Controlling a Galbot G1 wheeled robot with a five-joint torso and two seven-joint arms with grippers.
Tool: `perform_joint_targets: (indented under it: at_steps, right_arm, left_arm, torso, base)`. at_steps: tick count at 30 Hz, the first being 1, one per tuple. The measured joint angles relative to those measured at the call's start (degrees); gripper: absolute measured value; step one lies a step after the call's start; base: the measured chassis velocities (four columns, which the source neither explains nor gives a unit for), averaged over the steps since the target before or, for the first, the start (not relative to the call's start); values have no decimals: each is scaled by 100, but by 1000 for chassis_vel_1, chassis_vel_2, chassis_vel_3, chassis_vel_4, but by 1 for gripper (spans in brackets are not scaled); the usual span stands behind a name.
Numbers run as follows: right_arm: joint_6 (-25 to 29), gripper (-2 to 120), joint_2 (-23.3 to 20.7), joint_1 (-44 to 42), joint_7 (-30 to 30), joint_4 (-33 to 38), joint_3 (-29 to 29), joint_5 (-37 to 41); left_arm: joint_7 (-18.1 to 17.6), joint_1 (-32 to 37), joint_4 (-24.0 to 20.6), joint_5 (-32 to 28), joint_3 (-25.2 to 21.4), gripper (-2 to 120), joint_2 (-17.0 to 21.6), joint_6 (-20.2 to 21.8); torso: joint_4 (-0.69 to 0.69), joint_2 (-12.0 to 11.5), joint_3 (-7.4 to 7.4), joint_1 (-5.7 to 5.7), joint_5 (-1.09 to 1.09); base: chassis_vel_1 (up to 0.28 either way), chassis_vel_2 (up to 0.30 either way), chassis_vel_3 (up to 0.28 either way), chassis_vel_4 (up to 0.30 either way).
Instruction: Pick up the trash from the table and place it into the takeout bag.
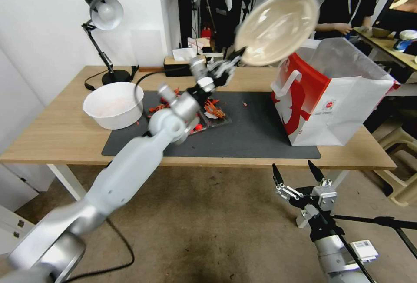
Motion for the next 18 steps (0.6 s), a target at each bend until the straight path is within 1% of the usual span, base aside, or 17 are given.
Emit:
perform_joint_targets:
  at_steps: [1, 2, 3, 5, 6, 7, 9, 10, 13, 14, 17, 18]
  right_arm:
    - [16, 100, 44, -35, -3, 20, 7, -35]
    - [30, 100, 74, -60, -7, 40, 8, -60]
    - [30, 100, 74, -60, -7, 40, 8, -60]
    - [59, 100, 131, -101, -12, 69, 17, -102]
    - [59, 100, 131, -101, -12, 69, 17, -102]
    - [79, 100, 161, -117, -16, 76, 29, -123]
    - [108, 100, 191, -133, -24, 76, 44, -148]
    - [108, 100, 191, -133, -24, 76, 44, -148]
    - [178, 100, 234, -184, -38, 74, 81, -179]
    - [178, 100, 234, -184, -38, 74, 81, -179]
    - [201, 100, 233, -193, -41, 65, 117, -174]
    - [201, 100, 233, -193, -41, 65, 117, -174]
  left_arm:
    - [3, -321, 226, 85, 290, 0, -118, 0]
    - [3, -507, 383, 139, 468, 0, -202, -7]
    - [3, -507, 383, 139, 468, 0, -202, -7]
    - [-29, -859, 713, 256, 824, 0, -397, -45]
    - [-29, -859, 713, 256, 824, 0, -397, -45]
    - [-74, -1027, 879, 321, 971, 0, -516, -77]
    - [-97, -1171, 1039, 406, 1083, 0, -639, -102]
    - [-97, -1171, 1039, 406, 1083, 0, -639, -102]
    - [-118, -1509, 1463, 747, 1290, 0, -976, -166]
    - [-118, -1509, 1463, 747, 1290, 0, -976, -166]
    - [-108, -1707, 1696, 971, 1443, 0, -1169, -241]
    - [-108, -1707, 1696, 971, 1443, 0, -1169, -241]
  torso:
    - [0, 0, 0, 0, -2]
    - [1, 0, 0, 0, -1]
    - [1, 0, 0, 0, -1]
    - [0, 0, 1, 0, -1]
    - [0, 0, 1, 0, -1]
    - [-1, 0, 0, 0, -2]
    - [1, 0, 0, 0, -1]
    - [1, 0, 0, 0, -1]
    - [1, 0, 0, 0, -2]
    - [1, 0, 0, 0, -2]
    - [0, 0, 0, 0, -2]
    - [0, 0, 0, 0, -2]
  base:
    - [0, 0, 0, 0]
    - [0, 0, 0, 0]
    - [0, 0, 0, 0]
    - [0, 0, 0, 0]
    - [0, 0, 0, 0]
    - [0, 0, 0, 0]
    - [0, 0, 0, 0]
    - [0, 0, 0, 0]
    - [0, 0, 0, 0]
    - [0, 0, 0, 0]
    - [0, 0, 0, 0]
    - [0, 0, 0, 0]
